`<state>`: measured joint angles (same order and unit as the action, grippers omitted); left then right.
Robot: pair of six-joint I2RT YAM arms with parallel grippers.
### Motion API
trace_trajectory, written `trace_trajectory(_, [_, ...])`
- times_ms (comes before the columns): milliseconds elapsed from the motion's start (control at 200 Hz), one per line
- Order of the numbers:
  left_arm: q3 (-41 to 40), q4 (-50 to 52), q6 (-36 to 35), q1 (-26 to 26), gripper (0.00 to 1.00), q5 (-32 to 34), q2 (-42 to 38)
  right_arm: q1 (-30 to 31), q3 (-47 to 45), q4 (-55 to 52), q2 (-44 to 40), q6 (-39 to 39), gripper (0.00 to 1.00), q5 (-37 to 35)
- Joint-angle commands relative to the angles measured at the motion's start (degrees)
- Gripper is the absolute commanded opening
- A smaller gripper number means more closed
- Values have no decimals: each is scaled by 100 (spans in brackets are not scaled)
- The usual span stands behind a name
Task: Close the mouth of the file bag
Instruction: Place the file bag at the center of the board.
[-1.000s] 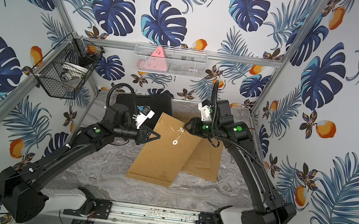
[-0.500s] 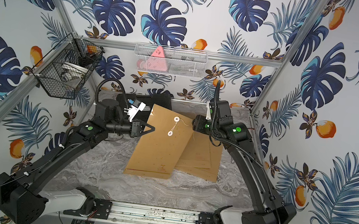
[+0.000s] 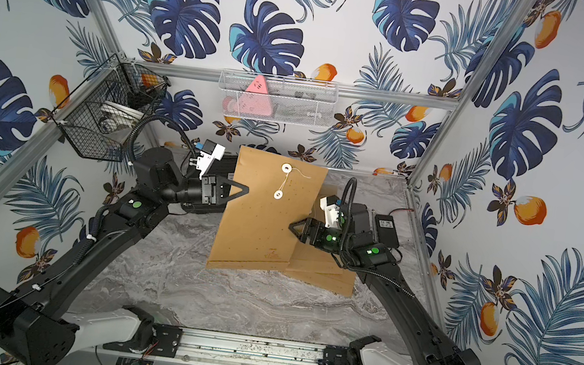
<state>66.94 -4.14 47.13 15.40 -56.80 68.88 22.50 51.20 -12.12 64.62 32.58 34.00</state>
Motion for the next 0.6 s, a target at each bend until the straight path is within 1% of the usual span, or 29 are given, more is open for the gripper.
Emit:
trace_trajectory(0, [129, -910, 576, -7, 0, -267, -29, 5, -154, 1549, -53, 451, 85, 1033])
trace_trajectory(45, [188, -914, 587, -7, 0, -280, -22, 4, -203, 1686, -83, 502, 84, 1144])
trace_trajectory(130, [288, -650, 397, -19, 0, -258, -11, 0, -274, 1893, -157, 540, 79, 1298])
trace_trajectory(190, [319, -428, 226, -44, 0, -183, 0, 2, -284, 2007, -209, 600, 72, 1399])
trace_trajectory(250, [348, -106, 31, -92, 0, -62, 27, 0, -300, 2130, -254, 747, 61, 1490])
trace_trajectory(370, [297, 473, -294, -237, 0, 313, 46, 0, -548, 2748, -237, 1407, 33, 1627])
trace_trajectory(400, [273, 659, -390, -276, 2, 410, 34, 4, -613, 2896, -218, 1585, 27, 1640])
trace_trajectory(480, [140, 1084, -597, -419, 11, 704, -52, 7, -800, 3215, -195, 2014, 14, 1619])
trace_trajectory(530, [46, 1424, -775, -479, 18, 905, -123, 37, -902, 3310, -204, 2230, 8, 1522])
trace_trajectory(580, [0, 1887, -1000, -548, 25, 1189, -201, 68, -986, 3311, -209, 2379, 0, 1421])
trace_trajectory(595, [-2, 2061, -1074, -567, 28, 1292, -226, 82, -1004, 3286, -212, 2417, 0, 1370])
